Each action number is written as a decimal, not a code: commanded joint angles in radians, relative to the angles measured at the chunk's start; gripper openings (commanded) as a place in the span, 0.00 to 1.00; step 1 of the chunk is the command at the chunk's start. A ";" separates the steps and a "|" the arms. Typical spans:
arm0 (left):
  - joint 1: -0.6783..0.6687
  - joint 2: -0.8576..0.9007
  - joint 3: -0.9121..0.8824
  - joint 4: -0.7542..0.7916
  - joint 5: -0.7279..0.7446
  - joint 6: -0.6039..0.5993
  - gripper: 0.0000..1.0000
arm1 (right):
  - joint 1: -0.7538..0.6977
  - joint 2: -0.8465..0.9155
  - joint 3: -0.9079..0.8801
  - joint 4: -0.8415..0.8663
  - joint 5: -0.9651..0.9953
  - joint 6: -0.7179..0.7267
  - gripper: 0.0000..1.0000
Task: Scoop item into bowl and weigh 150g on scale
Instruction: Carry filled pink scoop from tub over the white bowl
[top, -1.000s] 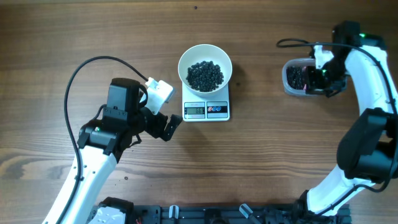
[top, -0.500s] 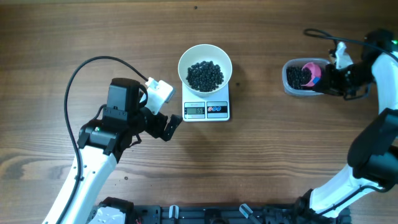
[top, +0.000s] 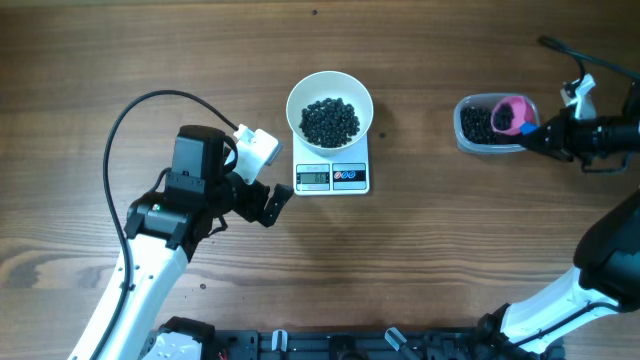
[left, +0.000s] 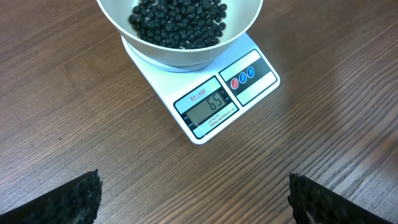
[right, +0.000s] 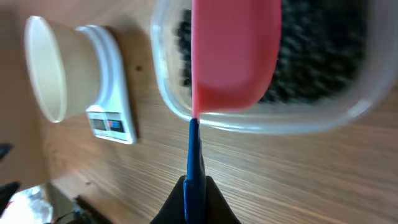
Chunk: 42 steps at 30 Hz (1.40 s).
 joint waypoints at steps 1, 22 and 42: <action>-0.003 0.010 -0.010 0.002 0.016 0.002 1.00 | 0.023 0.018 -0.005 -0.010 -0.164 -0.048 0.04; -0.003 0.010 -0.010 0.002 0.016 0.002 1.00 | 0.480 -0.014 0.131 0.131 -0.188 0.207 0.04; -0.003 0.010 -0.010 0.002 0.016 0.002 1.00 | 0.883 -0.037 0.225 0.275 0.448 0.382 0.04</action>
